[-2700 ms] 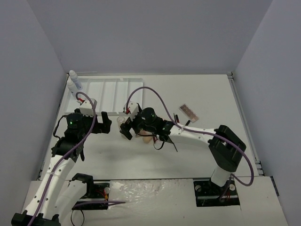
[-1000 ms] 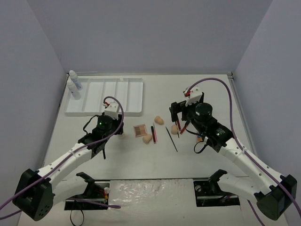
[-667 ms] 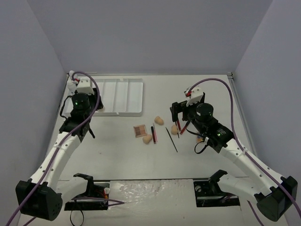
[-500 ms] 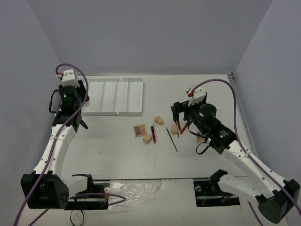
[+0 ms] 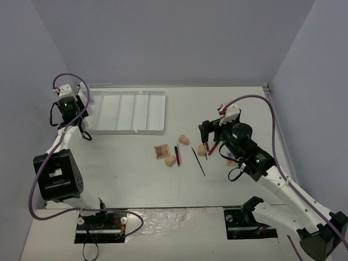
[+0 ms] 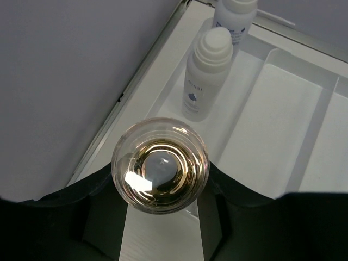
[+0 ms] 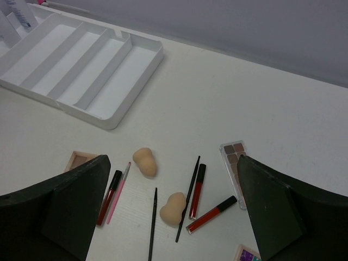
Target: Organize the makeup
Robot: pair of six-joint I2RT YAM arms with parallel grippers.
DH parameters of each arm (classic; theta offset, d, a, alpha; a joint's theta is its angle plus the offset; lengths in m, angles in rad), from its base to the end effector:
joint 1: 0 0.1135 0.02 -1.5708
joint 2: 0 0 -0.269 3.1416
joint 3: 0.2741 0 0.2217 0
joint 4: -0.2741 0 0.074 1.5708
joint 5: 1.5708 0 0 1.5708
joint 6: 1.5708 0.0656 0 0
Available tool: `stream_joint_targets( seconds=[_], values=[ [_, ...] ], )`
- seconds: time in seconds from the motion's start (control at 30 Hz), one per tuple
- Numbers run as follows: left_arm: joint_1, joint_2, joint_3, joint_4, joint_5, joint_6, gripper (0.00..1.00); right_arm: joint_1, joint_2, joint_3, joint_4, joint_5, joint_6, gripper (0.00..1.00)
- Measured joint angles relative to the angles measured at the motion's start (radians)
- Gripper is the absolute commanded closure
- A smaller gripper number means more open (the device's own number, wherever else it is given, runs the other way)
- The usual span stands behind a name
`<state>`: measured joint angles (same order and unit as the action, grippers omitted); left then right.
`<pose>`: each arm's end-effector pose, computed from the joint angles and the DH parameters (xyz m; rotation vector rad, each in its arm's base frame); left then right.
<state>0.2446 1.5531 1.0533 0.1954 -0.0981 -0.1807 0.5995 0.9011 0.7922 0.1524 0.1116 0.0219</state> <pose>0.3518 0.0944 0.2911 -0.4617 1.8182 0.1359 0.1781 0.1129 0.3669 -0.3522 1.5009 0.4096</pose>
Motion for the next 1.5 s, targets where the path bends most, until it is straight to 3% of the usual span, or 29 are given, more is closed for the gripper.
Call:
stream_joint_targets(
  seconds=[0.2, 0.7, 0.83, 1.17, 1.23, 1.5],
  values=[
    [0.024, 0.064, 0.014, 0.109, 0.023, -0.003, 1.0, -0.009, 0.002, 0.0, 0.0, -0.007, 0.0, 0.0],
    [0.025, 0.236, 0.083, 0.173, 0.058, 0.004, 0.96, -0.024, 0.035, -0.012, 0.001, -0.01, 0.0, 0.0],
    [0.025, 0.249, 0.087, 0.191, 0.058, 0.011, 0.8, -0.024, 0.054, -0.016, 0.0, -0.014, 0.0, 0.0],
    [0.026, 0.24, 0.087, 0.173, 0.062, 0.034, 0.08, -0.024, 0.057, -0.019, 0.0, -0.015, 0.0, 0.0],
    [0.026, 0.222, 0.087, 0.146, 0.062, 0.037, 0.03, -0.024, 0.057, -0.019, 0.0, -0.02, 0.0, 0.0],
    [0.026, 0.042, 0.106, -0.058, 0.079, 0.037, 0.03, -0.024, 0.041, -0.019, -0.001, -0.05, 0.0, 0.0]
  ],
)
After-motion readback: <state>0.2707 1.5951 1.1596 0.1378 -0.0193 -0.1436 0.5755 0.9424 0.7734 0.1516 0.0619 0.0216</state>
